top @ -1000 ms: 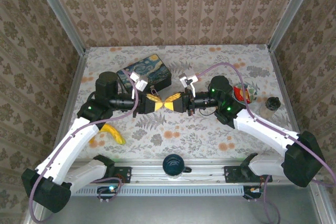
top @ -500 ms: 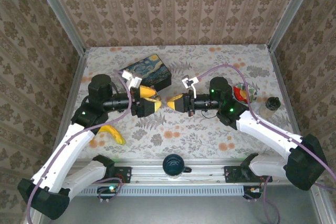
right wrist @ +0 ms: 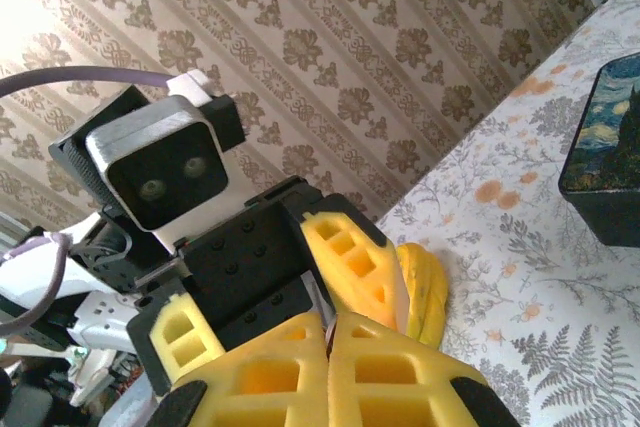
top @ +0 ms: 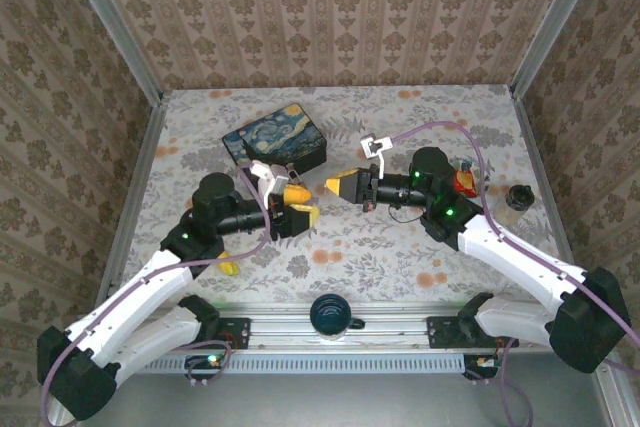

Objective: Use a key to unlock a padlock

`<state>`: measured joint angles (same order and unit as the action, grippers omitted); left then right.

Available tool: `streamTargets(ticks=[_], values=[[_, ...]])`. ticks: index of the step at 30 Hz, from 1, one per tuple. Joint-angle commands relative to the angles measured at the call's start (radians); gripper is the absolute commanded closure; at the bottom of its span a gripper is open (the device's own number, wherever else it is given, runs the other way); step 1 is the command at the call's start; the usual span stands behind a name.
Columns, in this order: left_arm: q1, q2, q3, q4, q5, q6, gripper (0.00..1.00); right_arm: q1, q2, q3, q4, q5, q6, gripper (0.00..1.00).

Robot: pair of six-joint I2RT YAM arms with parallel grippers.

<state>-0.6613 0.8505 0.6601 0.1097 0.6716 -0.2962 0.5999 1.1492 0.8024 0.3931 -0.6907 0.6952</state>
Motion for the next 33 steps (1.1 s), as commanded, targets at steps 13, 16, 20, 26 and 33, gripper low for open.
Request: streamTargets(ticks=[13,16,20,26,33], values=[[0.016,0.091,0.023,0.291,0.082,-0.096,0.5,0.008,0.027,-0.011,0.202,-0.055,0.126,1.0],[0.032,0.106,0.017,0.363,0.112,-0.14,0.56,0.009,0.031,-0.01,0.202,-0.059,0.124,1.0],[0.038,0.132,0.025,0.388,0.146,-0.162,0.6,0.011,0.035,-0.005,0.202,-0.065,0.12,1.0],[0.038,0.163,0.041,0.392,0.179,-0.17,0.66,0.012,0.039,-0.001,0.202,-0.069,0.118,1.0],[0.04,0.173,0.05,0.398,0.179,-0.175,0.91,0.012,0.043,0.0,0.196,-0.076,0.115,1.0]])
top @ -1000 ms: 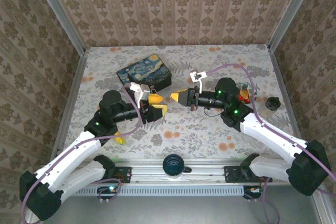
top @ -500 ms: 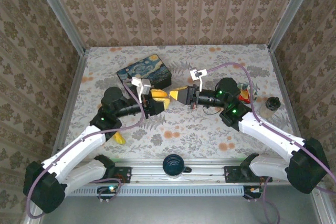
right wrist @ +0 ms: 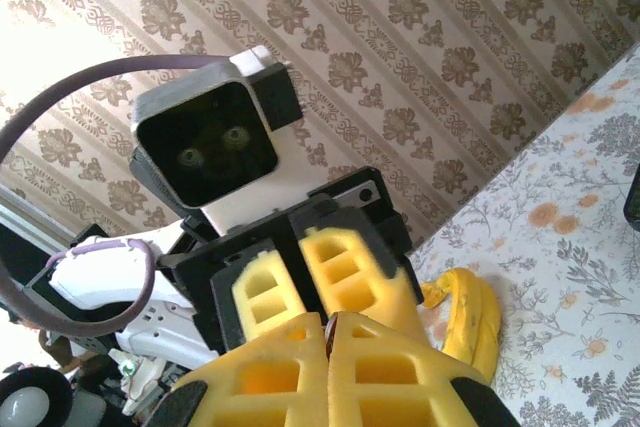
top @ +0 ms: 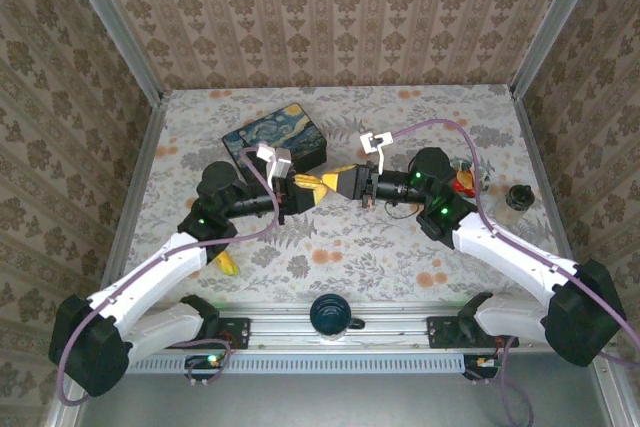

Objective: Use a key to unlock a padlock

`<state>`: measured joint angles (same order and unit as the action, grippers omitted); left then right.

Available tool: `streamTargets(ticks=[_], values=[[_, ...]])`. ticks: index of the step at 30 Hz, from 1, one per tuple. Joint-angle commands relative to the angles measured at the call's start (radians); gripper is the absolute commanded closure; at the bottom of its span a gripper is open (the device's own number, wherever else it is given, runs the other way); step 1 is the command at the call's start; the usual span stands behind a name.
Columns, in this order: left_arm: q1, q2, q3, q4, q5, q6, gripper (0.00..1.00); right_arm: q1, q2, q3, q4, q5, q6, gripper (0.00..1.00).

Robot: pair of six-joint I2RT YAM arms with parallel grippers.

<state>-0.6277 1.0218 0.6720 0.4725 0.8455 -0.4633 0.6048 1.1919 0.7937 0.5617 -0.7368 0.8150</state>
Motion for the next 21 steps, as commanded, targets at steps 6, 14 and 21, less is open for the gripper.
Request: streamTargets(ticks=[6,14,21], values=[[0.01,-0.003,0.051,0.016,0.014,-0.003,1.0,0.009,-0.004,0.009,-0.008,-0.028,-0.032,1.0],[0.013,-0.049,0.167,-0.426,0.014,0.211,1.0,0.007,-0.063,0.036,-0.193,0.04,-0.154,0.79],[-0.007,0.06,0.481,-1.211,-0.042,0.566,1.0,0.007,-0.206,0.061,-0.502,0.229,-0.352,0.47]])
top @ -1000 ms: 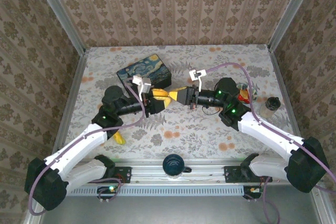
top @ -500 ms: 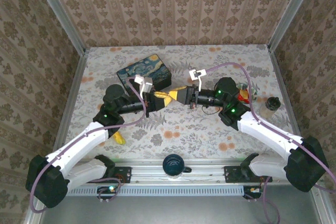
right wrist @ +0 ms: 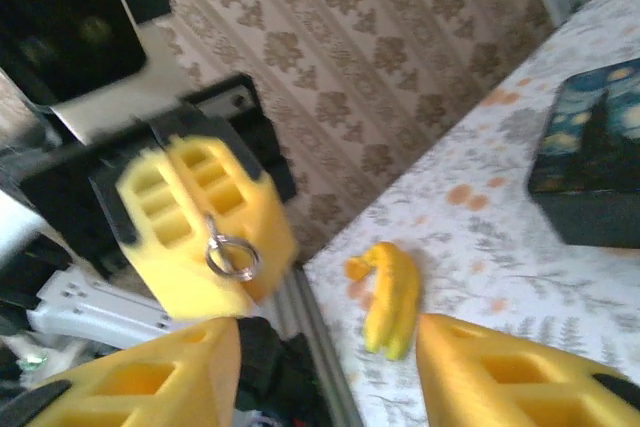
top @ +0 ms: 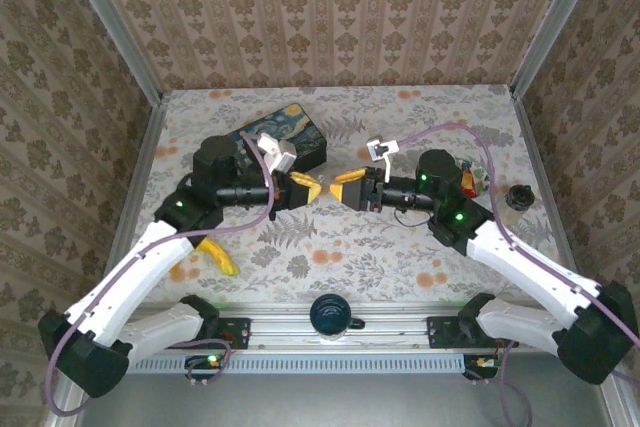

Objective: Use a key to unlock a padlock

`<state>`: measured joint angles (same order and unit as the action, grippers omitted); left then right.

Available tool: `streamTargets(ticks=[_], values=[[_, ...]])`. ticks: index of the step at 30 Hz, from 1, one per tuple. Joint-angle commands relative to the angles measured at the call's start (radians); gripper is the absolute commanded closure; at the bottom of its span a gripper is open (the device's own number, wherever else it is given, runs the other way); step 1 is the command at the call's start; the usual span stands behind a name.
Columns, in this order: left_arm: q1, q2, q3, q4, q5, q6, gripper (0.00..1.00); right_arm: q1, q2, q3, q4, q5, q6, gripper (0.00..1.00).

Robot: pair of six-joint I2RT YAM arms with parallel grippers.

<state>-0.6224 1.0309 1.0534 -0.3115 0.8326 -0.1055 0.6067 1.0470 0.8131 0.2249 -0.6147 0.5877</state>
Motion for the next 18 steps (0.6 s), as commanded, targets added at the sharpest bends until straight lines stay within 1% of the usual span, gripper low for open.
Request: streamTargets(ticks=[1,3,4,5,10,11,14,18], values=[[-0.028,0.075,0.14,-0.504,-0.062,0.256,1.0,0.005,-0.076,0.041,-0.193,0.121,-0.146,0.46],[-0.086,0.139,0.225,-0.658,-0.178,0.34,1.0,0.007,-0.105,0.043,-0.255,0.137,-0.197,0.46],[-0.11,0.164,0.256,-0.706,-0.233,0.364,1.0,0.007,-0.114,0.042,-0.277,0.141,-0.219,0.46],[-0.132,0.194,0.288,-0.747,-0.259,0.394,1.0,0.008,-0.124,0.038,-0.291,0.14,-0.242,0.46],[-0.164,0.279,0.409,-0.841,-0.271,0.482,1.0,0.024,-0.143,0.025,-0.343,0.087,-0.356,0.53],[-0.169,0.293,0.433,-0.864,-0.277,0.498,1.0,0.029,-0.143,0.022,-0.35,0.086,-0.373,0.54],[-0.19,0.338,0.507,-0.944,-0.301,0.563,1.0,0.04,-0.14,0.002,-0.348,0.085,-0.41,0.5],[-0.205,0.393,0.584,-1.017,-0.323,0.607,1.0,0.062,-0.13,-0.006,-0.324,0.081,-0.437,0.5]])
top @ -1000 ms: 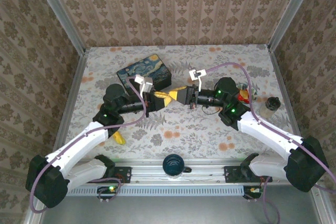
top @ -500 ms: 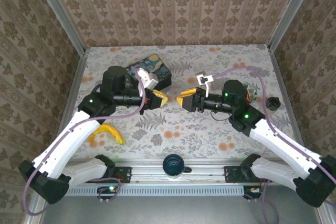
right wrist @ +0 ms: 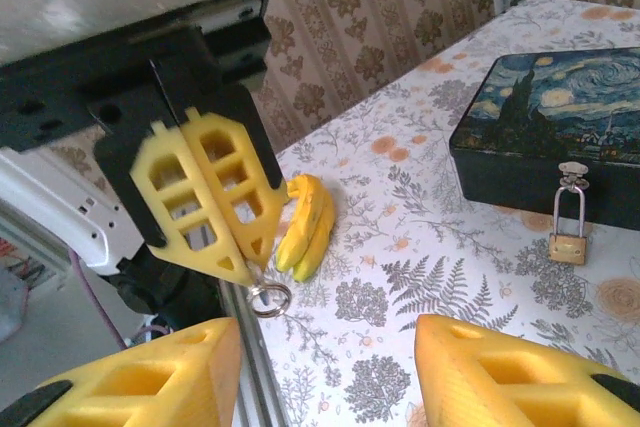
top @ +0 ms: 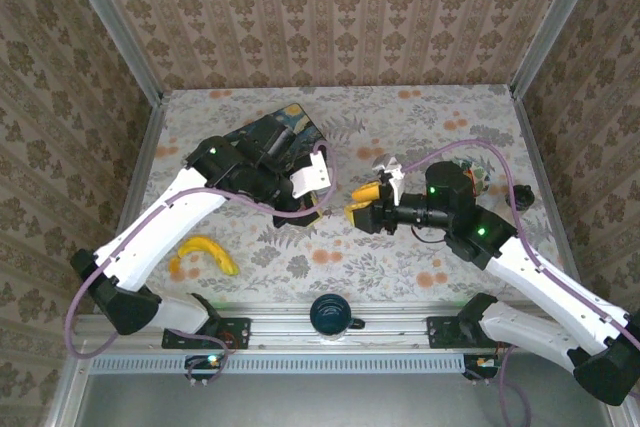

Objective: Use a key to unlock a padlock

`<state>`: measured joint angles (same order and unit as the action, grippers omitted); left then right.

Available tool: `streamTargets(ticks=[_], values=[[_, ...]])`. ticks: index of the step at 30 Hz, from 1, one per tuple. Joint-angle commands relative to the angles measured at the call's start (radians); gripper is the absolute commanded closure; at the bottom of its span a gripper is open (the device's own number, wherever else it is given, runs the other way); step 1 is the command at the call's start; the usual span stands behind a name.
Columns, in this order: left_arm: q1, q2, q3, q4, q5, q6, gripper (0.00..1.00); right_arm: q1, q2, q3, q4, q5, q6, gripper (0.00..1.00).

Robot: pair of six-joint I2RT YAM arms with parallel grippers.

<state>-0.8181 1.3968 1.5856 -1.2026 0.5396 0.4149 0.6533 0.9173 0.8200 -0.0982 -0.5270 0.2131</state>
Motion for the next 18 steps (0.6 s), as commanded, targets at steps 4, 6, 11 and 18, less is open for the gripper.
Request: streamTargets(ticks=[4,6,11,18], values=[[-0.026,0.061,0.101,-0.17,-0.029,0.124,1.0,0.044,0.016,-0.016,0.032,-0.005,-0.083,0.46],[-0.027,0.069,0.118,-0.182,-0.025,0.136,1.0,0.063,0.026,-0.016,0.052,-0.005,-0.092,0.46],[-0.029,0.08,0.14,-0.207,-0.027,0.155,1.0,0.123,0.067,-0.006,0.08,0.008,-0.123,0.46],[-0.028,0.086,0.164,-0.229,-0.008,0.176,1.0,0.202,0.138,0.011,0.101,0.077,-0.179,0.32]])
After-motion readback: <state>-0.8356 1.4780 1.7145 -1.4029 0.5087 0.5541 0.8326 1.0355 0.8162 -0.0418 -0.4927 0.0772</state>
